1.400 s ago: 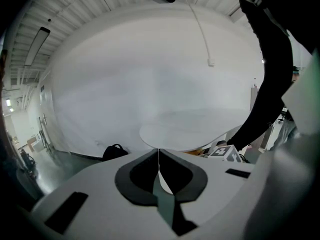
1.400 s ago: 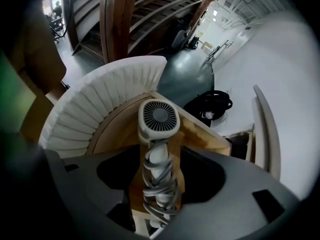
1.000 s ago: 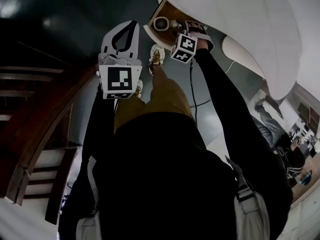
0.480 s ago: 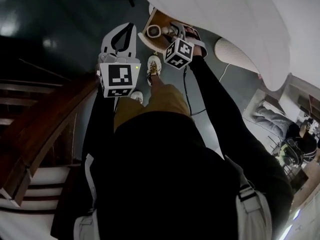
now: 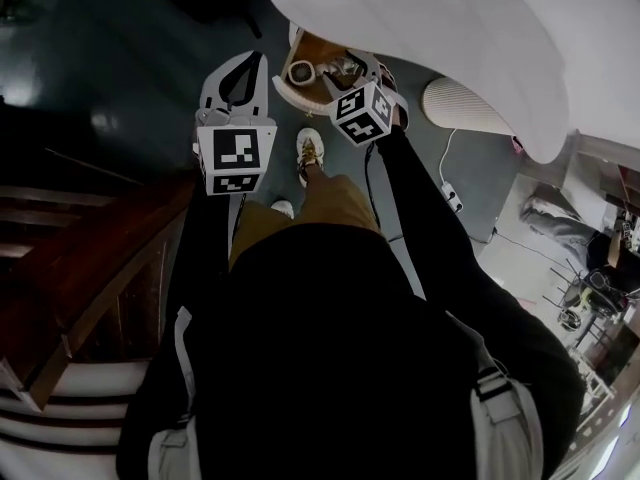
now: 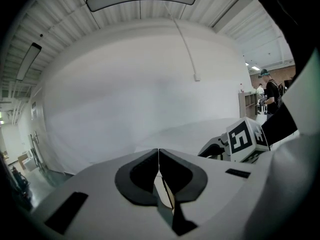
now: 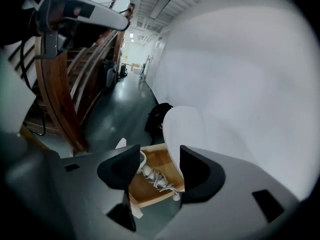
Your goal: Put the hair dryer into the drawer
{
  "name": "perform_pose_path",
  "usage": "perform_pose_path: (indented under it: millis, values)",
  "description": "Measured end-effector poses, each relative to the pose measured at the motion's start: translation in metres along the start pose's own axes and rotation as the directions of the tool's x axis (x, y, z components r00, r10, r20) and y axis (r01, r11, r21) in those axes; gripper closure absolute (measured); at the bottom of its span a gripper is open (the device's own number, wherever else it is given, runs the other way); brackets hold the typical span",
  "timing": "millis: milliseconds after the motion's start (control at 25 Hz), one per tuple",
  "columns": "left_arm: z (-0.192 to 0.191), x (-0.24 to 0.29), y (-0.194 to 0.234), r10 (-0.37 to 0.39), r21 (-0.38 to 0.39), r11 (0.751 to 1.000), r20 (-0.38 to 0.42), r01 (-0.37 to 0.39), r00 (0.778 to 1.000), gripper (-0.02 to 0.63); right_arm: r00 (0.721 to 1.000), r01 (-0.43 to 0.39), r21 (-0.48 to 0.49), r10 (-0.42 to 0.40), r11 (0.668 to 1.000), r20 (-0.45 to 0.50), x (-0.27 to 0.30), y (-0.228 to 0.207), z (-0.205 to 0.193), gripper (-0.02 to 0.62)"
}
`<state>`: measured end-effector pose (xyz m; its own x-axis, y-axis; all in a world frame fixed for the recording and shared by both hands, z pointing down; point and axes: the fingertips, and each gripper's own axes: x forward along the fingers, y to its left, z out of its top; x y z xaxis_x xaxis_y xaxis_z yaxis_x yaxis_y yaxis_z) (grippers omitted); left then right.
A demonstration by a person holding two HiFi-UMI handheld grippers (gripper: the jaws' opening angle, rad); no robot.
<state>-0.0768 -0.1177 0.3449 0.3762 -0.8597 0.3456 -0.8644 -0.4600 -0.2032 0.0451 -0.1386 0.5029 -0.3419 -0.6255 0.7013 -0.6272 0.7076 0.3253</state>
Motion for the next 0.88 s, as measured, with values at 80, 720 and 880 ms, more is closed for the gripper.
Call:
perform_pose_path:
  millis: [80, 720, 880]
  values:
    - [0.005, -0.002, 0.001, 0.0, -0.002, 1.0, 0.013, 0.0, 1.0, 0.589, 0.999, 0.022, 0.038, -0.023, 0.999, 0.023, -0.01, -0.005, 0.005, 0.333]
    - [0.055, -0.002, -0.027, -0.075, 0.036, 0.997, 0.123, 0.071, 0.99, 0.589, 0.918, 0.101, 0.373, -0.231, 0.922, 0.322, -0.112, -0.07, 0.075, 0.395]
    - [0.071, -0.001, -0.029, -0.075, 0.029, 0.997, 0.149, 0.071, 0.986, 0.589, 0.89, 0.111, 0.359, -0.253, 0.927, 0.378, -0.132, -0.07, 0.094, 0.396]
